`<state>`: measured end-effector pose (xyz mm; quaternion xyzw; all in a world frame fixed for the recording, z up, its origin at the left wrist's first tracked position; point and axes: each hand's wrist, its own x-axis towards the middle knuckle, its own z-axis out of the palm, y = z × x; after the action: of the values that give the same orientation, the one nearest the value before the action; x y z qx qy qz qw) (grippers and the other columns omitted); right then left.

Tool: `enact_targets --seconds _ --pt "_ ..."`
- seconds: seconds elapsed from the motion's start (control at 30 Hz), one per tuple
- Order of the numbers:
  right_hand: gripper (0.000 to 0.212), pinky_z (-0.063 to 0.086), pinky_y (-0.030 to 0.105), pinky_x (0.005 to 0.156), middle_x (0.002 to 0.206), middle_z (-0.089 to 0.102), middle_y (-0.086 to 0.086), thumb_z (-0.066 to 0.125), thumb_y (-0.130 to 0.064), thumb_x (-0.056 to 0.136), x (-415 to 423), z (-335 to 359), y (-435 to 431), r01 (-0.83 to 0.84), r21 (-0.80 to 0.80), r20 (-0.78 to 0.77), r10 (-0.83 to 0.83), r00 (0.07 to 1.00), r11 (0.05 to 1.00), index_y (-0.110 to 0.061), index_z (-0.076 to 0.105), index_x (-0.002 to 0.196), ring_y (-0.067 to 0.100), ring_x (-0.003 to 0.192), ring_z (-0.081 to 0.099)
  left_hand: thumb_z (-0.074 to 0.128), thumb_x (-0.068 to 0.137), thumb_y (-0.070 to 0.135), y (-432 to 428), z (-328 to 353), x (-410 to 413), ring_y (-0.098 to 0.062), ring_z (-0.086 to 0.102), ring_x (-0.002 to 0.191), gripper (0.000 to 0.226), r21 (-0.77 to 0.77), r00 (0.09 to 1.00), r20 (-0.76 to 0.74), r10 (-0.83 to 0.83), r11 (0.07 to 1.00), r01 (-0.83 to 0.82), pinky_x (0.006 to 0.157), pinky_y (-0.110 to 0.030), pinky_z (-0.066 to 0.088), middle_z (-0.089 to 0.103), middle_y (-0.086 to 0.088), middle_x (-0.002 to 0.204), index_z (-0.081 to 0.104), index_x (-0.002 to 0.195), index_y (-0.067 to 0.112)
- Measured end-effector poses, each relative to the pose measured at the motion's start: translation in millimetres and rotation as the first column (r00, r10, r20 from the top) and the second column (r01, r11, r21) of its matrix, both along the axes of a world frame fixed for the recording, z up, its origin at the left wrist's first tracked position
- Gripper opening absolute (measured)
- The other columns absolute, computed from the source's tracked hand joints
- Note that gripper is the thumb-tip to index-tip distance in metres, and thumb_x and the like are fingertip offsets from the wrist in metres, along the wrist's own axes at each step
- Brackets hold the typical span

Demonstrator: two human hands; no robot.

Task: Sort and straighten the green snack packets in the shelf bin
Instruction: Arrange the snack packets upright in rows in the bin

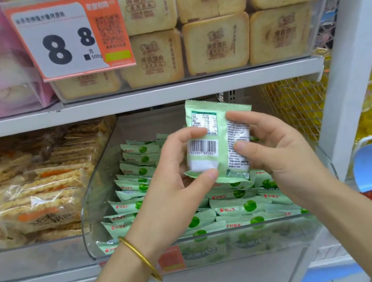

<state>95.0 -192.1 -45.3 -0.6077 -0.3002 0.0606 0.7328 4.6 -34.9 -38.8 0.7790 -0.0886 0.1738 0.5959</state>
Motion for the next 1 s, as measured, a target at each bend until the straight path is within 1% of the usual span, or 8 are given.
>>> enact_targets --seconds 0.3,0.47,0.6,0.7,0.77,0.83,0.9,1.0 --pt "0.044 0.055 0.026 0.065 0.105 0.071 -0.002 0.064 -0.015 0.072 -2.2 0.5 -0.6 0.007 0.008 -0.025 -0.007 1.0 1.0 -0.024 0.063 0.114 0.016 0.084 0.066 0.062 0.086 0.002 0.2 1.0 -0.3 -0.004 0.058 0.109 0.057 0.042 1.0 -0.016 0.005 0.999 -0.005 0.084 -0.028 0.053 0.057 0.018 0.123 0.043 0.121 0.043" --pt "0.043 0.056 0.029 0.067 0.107 0.07 0.001 0.064 -0.016 0.071 -2.0 0.3 -2.1 0.014 0.015 -0.023 -0.013 1.0 1.0 -0.024 0.062 0.114 0.018 0.085 0.066 0.061 0.086 0.002 -1.8 1.2 0.7 -0.003 0.058 0.107 0.058 0.047 1.0 -0.016 0.015 0.999 -0.014 0.08 -0.024 0.052 0.057 0.02 0.122 0.043 0.123 0.043" --pt "0.038 0.056 0.028 0.063 0.105 0.07 0.0 0.065 -0.009 0.076 -3.1 -0.4 -3.0 0.03 0.015 -0.022 -0.029 0.999 0.999 -0.023 0.062 0.111 0.017 0.082 0.067 0.059 0.089 0.008 -3.4 -2.0 3.9 -0.005 0.057 0.11 0.054 0.014 0.998 -0.031 0.058 0.998 -0.058 0.09 -0.031 0.052 0.052 0.021 0.127 0.045 0.121 0.048" --pt "0.031 0.054 0.025 0.059 0.104 0.069 -0.001 0.063 -0.009 0.079 -5.0 -0.9 -3.6 0.015 -0.016 -0.01 -0.016 1.0 1.0 -0.022 0.061 0.108 0.015 0.079 0.068 0.056 0.092 0.013 -7.7 -7.4 7.9 -0.015 0.064 0.092 0.041 -0.103 0.986 -0.068 0.15 0.982 -0.156 0.087 -0.04 0.053 0.056 0.015 0.12 0.051 0.115 0.046" --pt "0.029 0.055 0.026 0.058 0.106 0.068 0.0 0.057 -0.018 0.083 -6.1 0.2 -5.6 -0.017 -0.023 -0.013 0.016 1.0 1.0 -0.021 0.061 0.112 0.016 0.081 0.068 0.055 0.093 0.014 -10.1 -9.5 10.3 -0.024 0.066 0.091 0.03 -0.238 0.98 -0.098 0.172 0.952 -0.191 0.084 -0.042 0.055 0.06 0.006 0.117 0.057 0.111 0.038" --pt "0.032 0.056 0.031 0.06 0.109 0.067 0.004 0.048 -0.01 0.093 -5.3 2.3 -8.1 -0.049 0.003 -0.034 0.049 0.998 0.999 -0.024 0.06 0.119 0.022 0.086 0.068 0.049 0.095 0.01 -10.2 -7.7 13.5 -0.017 0.065 0.085 0.024 -0.371 0.978 -0.147 0.151 0.908 -0.196 0.073 -0.031 0.054 0.064 -0.002 0.114 0.062 0.108 0.026" --pt "0.052 0.058 0.034 0.063 0.103 0.066 0.008 0.045 0.006 0.092 -3.4 2.7 -10.8 -0.024 0.006 -0.024 0.024 0.999 1.0 -0.033 0.054 0.124 0.025 0.087 0.069 0.04 0.097 0.004 -9.7 -3.6 15.0 -0.01 0.059 0.068 0.029 -0.48 0.972 -0.21 0.11 0.854 -0.2 0.057 -0.021 0.048 0.069 -0.003 0.096 0.066 0.103 0.015" --pt "0.061 0.058 0.035 0.074 0.107 0.061 0.01 0.064 0.003 0.083 0.5 1.2 -14.4 0.085 -0.085 0.13 -0.073 0.989 0.993 -0.043 0.054 0.122 0.019 0.093 0.065 0.037 0.095 0.001 -10.7 1.0 16.8 -0.012 0.048 0.059 0.034 -0.573 0.963 -0.265 0.045 0.796 -0.195 0.05 -0.022 0.04 0.067 0.0 0.071 0.07 0.096 0.007"
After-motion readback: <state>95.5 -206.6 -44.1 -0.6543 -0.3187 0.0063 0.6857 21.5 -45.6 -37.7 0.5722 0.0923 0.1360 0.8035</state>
